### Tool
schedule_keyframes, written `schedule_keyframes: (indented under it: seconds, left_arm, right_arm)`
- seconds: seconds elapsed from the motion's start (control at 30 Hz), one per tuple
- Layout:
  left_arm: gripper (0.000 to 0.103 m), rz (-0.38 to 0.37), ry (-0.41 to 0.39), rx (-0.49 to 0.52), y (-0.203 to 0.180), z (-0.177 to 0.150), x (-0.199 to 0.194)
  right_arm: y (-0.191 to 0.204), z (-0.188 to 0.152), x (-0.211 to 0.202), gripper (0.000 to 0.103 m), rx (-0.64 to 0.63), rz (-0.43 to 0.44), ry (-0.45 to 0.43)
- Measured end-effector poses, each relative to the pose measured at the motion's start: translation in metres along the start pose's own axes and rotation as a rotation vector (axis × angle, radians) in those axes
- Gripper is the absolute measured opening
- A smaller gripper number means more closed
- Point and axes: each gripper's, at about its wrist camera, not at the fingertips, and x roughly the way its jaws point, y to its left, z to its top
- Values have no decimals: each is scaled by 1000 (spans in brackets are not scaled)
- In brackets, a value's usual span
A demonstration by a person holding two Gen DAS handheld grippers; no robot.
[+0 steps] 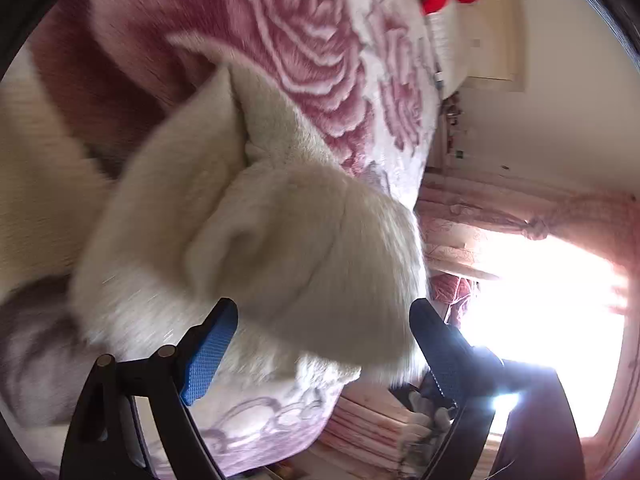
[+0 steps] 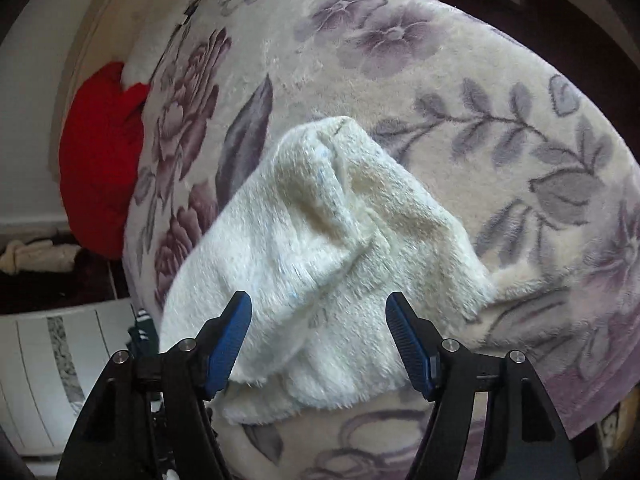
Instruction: Fold large clothes
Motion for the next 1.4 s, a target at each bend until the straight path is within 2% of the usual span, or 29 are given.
schedule_keyframes:
  seconds: [0.07, 0.1, 0.13, 0.17, 0.23, 0.27, 0.3, 0.37, 0.4, 0.43, 0.5, 0.57, 0.6, 0.63, 0.7, 0.77, 0.8, 0.9, 0.97, 1.0, 1.1, 1.17, 1.2, 1.23, 1.3, 1.4]
  left_arm:
    - [87, 18, -23, -12, -1, 10, 12]
    - [75, 27, -68, 2, -5, 14, 17]
    - [47, 36, -101, 19, -8, 15, 17]
    - [38, 61, -144, 47, -13, 15, 16]
    - [28, 95, -188, 111, -19, 9, 6]
    - [28, 140, -208, 163, -22, 3, 0]
    - [28, 238, -204, 227, -22, -4, -4]
    - [29, 344, -158, 265, -8, -12, 0]
    - [29, 386, -125, 267, 3, -20, 4]
    - [32, 393, -100, 252, 12, -25, 5]
    - [35, 337, -95, 184, 21, -30, 1]
    - [47, 275, -125, 109, 20, -34, -14]
    - [60, 220, -156, 82, 16, -37, -26]
    - [78, 155, -202, 66, 10, -41, -40]
    - [92, 58, -282, 63, -2, -43, -60]
    - [93, 18, -323, 75, -12, -35, -70]
    - [93, 20, -315, 80, -16, -23, -67]
    - [93, 113, -193, 104, -21, 23, -33]
    - [93, 187, -81, 123, -18, 46, 0]
    - [93, 237, 5, 125, -13, 63, 25]
    - [93, 328, 160, 165, -7, 77, 66]
    - [91, 373, 195, 229, -17, 82, 78]
    - [77, 344, 186, 271, -27, 81, 76]
    - [50, 322, 173, 298, -34, 81, 72]
    - [21, 283, 152, 297, -42, 85, 60]
    - [17, 193, 125, 296, -49, 91, 40]
  right_arm:
    - [6, 20, 25, 72, 41, 31, -5]
    - [5, 29, 39, 72, 62, 53, 10]
    - [4, 37, 52, 72, 85, 71, 35]
    - [1, 40, 66, 70, 113, 107, 63]
    - [0, 39, 77, 25, 124, 139, 58]
    - [-1, 39, 77, 15, 104, 146, 52]
    - [-2, 36, 73, 13, 76, 140, 39]
    - [-14, 30, 67, 11, 36, 96, 41]
    - [-25, 25, 67, 10, 26, 48, 63]
    - [-37, 18, 73, 10, 29, -1, 87]
    - [-58, 12, 87, 10, 41, -58, 147]
    - [-66, 9, 97, 11, 28, -95, 197]
    - [-66, 10, 97, 15, 22, -76, 218]
    - [-63, 13, 93, 21, 13, -61, 237]
    - [-56, 19, 80, 48, -20, -55, 261]
    - [-49, 26, 65, 59, -56, -37, 259]
    - [-46, 29, 58, 59, -78, -39, 253]
    - [-34, 46, 47, 60, -114, -36, 221]
    - [-24, 61, 49, 60, -117, -12, 205]
    - [-20, 67, 53, 60, -114, -12, 194]
    - [-11, 83, 67, 60, -111, -17, 174]
    - [-12, 87, 78, 60, -119, -15, 190]
    - [-11, 89, 84, 60, -129, -19, 204]
    - [-8, 90, 91, 60, -141, -28, 221]
    - [1, 89, 109, 60, -165, -41, 264]
    - [11, 84, 124, 57, -189, -37, 307]
